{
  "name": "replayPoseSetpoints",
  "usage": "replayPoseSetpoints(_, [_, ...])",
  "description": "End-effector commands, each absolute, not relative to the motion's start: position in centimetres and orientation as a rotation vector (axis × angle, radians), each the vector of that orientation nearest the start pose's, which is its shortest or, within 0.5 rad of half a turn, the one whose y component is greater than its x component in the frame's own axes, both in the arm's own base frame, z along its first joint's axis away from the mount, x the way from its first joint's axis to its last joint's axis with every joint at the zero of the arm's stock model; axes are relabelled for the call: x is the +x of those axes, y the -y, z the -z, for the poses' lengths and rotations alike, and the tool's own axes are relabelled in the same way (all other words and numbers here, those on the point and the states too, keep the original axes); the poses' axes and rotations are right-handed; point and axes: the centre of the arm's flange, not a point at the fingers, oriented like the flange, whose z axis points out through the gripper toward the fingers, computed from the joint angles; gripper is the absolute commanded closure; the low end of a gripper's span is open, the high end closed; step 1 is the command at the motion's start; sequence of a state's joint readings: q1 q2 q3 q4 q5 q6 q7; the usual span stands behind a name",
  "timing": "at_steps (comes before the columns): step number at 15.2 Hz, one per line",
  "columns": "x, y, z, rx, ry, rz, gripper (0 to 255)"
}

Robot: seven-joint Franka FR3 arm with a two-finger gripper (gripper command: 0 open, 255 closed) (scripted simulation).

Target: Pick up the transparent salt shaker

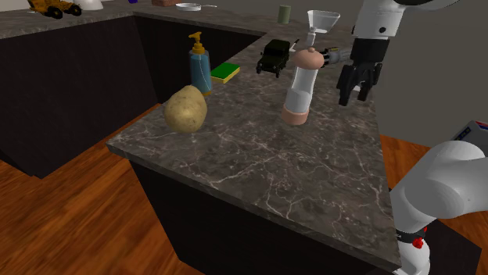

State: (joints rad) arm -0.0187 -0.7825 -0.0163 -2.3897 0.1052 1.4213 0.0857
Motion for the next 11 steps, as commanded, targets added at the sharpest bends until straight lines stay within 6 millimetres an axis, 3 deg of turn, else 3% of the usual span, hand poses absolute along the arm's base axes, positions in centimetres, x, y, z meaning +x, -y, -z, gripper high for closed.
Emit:
replayPoseSetpoints(1, [28.9, -0.1, -56.3, -3.012, -0.164, -0.286, 0])
replayPoseSetpoints(11, [30.8, -8.4, -65.6, -2.99, -0.269, -0.078, 0])
